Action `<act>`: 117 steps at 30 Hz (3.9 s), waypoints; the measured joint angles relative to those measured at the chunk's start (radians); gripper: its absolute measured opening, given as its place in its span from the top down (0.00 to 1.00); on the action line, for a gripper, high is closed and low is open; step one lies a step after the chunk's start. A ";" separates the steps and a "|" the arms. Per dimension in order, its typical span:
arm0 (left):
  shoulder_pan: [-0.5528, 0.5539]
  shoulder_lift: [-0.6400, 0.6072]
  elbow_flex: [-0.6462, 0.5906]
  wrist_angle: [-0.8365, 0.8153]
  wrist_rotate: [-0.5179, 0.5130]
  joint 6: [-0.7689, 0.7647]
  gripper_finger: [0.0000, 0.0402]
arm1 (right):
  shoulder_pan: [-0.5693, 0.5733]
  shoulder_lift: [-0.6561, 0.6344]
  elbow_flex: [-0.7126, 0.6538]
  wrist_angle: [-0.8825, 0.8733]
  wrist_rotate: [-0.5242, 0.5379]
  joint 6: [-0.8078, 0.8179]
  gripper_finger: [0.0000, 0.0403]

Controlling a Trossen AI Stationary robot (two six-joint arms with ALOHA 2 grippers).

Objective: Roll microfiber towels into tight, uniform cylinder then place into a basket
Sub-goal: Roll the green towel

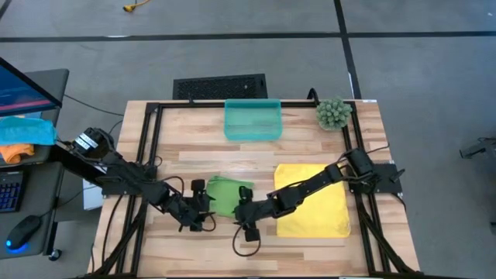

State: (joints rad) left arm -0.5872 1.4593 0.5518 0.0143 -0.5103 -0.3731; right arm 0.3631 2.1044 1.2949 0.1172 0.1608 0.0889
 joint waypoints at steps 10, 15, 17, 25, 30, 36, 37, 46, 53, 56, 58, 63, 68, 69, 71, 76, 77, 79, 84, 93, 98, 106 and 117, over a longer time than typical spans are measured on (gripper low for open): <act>0.021 0.000 0.000 0.002 0.012 -0.047 0.46 | -0.040 0.012 0.000 0.041 0.021 0.071 0.77; 0.021 0.000 0.000 0.003 0.013 -0.080 0.46 | -0.038 0.012 0.000 0.041 -0.004 0.071 0.92; 0.021 0.000 0.000 0.003 0.013 -0.080 0.46 | -0.038 0.012 0.000 0.042 -0.006 0.071 0.96; 0.021 0.062 0.000 0.114 0.045 -0.070 0.55 | -0.038 0.012 0.000 0.051 -0.006 0.079 0.94; 0.020 0.157 0.000 0.171 0.054 -0.066 0.70 | -0.036 0.012 0.000 0.068 -0.005 0.087 0.95; 0.020 0.174 0.003 0.179 0.054 -0.073 0.87 | -0.036 0.012 0.000 0.094 -0.003 0.087 0.98; 0.020 0.174 0.003 0.180 0.055 -0.073 0.90 | -0.036 0.012 0.000 0.095 -0.003 0.088 0.98; 0.011 0.174 0.003 0.183 0.074 -0.080 0.99 | -0.036 0.012 0.000 0.132 -0.003 0.089 0.97; 0.013 0.174 0.003 0.187 0.113 -0.054 0.87 | -0.036 0.080 0.008 0.191 -0.007 0.096 0.97; 0.013 0.174 0.003 0.189 0.113 -0.068 0.78 | -0.036 0.116 0.019 0.166 0.001 0.102 0.96; 0.013 0.174 0.003 0.186 0.113 -0.084 0.72 | -0.036 0.133 0.048 0.186 -0.004 0.093 0.97; 0.013 0.174 0.003 0.186 0.114 -0.100 0.59 | -0.037 0.161 0.083 0.177 -0.026 0.090 0.98; 0.015 0.174 0.011 0.183 0.144 -0.101 0.54 | -0.038 0.183 0.090 0.148 -0.037 0.118 0.97; 0.015 0.173 0.013 0.181 0.146 -0.101 0.54 | -0.039 0.189 0.093 0.150 -0.037 0.121 0.97; 0.015 0.171 0.022 0.173 0.149 -0.081 0.54 | -0.040 0.192 0.093 0.144 -0.036 0.122 0.97; 0.015 0.155 0.064 0.138 0.158 -0.032 0.54 | -0.052 0.192 0.093 0.133 -0.063 0.147 0.98; 0.015 0.149 0.072 0.124 0.150 -0.026 0.54 | -0.053 0.192 0.093 0.132 -0.069 0.147 0.97; 0.015 0.142 0.085 0.113 0.139 -0.007 0.54 | -0.054 0.192 0.093 0.131 -0.070 0.147 0.97; 0.015 0.145 0.077 0.105 0.103 -0.001 0.54 | -0.054 0.192 0.093 0.130 -0.071 0.147 0.97; 0.013 0.147 0.030 0.109 -0.010 -0.054 0.54 | -0.050 0.192 0.093 0.127 -0.079 0.147 0.96; 0.001 0.147 0.030 0.108 0.009 -0.044 0.54 | -0.051 0.192 0.092 0.127 -0.081 0.147 0.97; -0.082 0.147 0.030 0.164 -0.018 0.032 0.63 | -0.051 0.193 0.092 0.126 -0.082 0.147 0.96; -0.057 0.147 0.030 0.166 -0.058 0.024 0.97 | -0.051 0.193 0.091 0.126 -0.082 0.147 0.97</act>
State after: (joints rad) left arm -0.6440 1.6062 0.5816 0.1808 -0.5684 -0.3496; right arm 0.3122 2.2978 1.3861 0.2436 0.0788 0.2363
